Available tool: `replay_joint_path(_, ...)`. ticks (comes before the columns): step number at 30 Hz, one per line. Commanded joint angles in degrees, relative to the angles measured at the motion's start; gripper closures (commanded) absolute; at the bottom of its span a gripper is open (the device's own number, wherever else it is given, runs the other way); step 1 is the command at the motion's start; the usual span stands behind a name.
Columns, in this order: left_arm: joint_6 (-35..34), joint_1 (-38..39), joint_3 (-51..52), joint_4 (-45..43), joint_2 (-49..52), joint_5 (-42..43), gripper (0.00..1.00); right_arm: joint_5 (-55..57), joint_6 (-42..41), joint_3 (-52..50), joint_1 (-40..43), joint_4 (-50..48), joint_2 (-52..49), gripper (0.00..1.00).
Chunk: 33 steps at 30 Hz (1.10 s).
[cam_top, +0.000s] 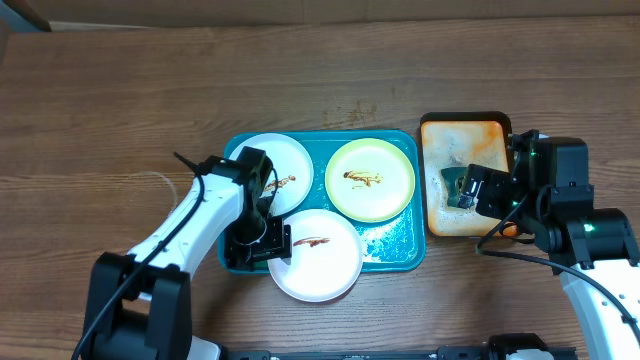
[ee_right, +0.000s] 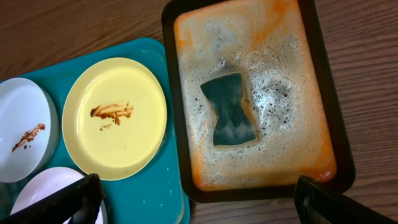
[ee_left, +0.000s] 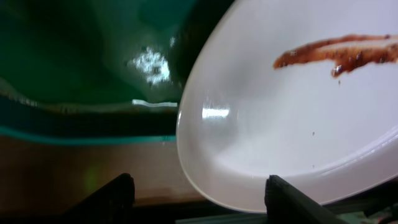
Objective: Clean dirty plates on tray and stack at the side
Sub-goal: 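Move left gripper to the front white plate and grip its rim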
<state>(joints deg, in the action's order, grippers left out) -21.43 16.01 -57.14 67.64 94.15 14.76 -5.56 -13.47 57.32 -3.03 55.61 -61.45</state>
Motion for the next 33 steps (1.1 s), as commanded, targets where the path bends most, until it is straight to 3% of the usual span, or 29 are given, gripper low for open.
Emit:
replay_joint_path(1, -1.11, 1.49, -0.2, -2.27, 2.89, -0.81, 0.37, 0.61, 0.2, 1.64, 0.17, -0.2, 0.24, 0.0)
replay_joint_path(10, -1.11, 1.84, -0.2, -3.28, 6.54, -2.84, 0.44, 0.61, 0.2, 1.64, 0.17, -0.2, 0.24, 0.0)
replay_joint_path(13, -1.11, 2.03, -0.2, -3.63, 7.15, -2.93, 0.63, 0.61, 0.2, 1.64, 0.17, -0.2, 0.24, 0.0)
replay_joint_path(17, -1.11, 2.01, -0.2, -4.76, 7.23, -2.95, 0.73, 0.61, 0.2, 1.64, 0.17, -0.2, 0.24, 0.0)
replay_joint_path(22, -0.87, 1.97, -0.26, -6.19, 7.23, -3.82, 0.96, 0.61, 0.2, 1.64, 0.17, -0.2, 0.24, 0.0)
replay_joint_path(33, -0.85, 1.95, -3.08, -6.86, 7.21, -10.36, 0.96, 0.61, 0.22, 1.64, 0.15, -1.36, 0.24, 0.01)
